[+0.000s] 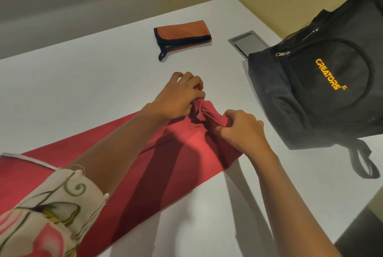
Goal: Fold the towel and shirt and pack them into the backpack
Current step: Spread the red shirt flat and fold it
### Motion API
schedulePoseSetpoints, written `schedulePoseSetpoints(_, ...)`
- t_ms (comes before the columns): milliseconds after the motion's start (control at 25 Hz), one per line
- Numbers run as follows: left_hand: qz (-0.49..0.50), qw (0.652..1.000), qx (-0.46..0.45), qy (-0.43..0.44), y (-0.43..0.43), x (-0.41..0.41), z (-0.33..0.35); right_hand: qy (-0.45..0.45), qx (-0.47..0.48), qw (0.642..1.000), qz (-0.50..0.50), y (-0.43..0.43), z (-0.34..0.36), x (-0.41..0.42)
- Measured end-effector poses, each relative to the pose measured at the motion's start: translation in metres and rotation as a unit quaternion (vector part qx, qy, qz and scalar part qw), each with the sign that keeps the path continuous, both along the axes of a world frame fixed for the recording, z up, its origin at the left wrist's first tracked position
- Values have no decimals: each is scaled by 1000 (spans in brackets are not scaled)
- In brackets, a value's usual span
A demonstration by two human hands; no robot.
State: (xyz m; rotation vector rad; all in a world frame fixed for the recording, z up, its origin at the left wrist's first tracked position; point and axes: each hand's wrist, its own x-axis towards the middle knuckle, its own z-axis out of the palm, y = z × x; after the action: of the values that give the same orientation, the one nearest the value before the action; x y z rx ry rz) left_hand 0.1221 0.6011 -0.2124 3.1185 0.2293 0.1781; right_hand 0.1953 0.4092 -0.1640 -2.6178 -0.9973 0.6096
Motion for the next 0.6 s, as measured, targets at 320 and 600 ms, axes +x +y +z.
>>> schedulePoseSetpoints(320, 96, 991, -88, -21, 29, -155, 4, 5, 41, 994, 102, 31, -1, -148)
schedulePoseSetpoints(600, 222, 969, -93, -55, 30, -278, -23, -10, 78, 986, 149, 54, -40, -260)
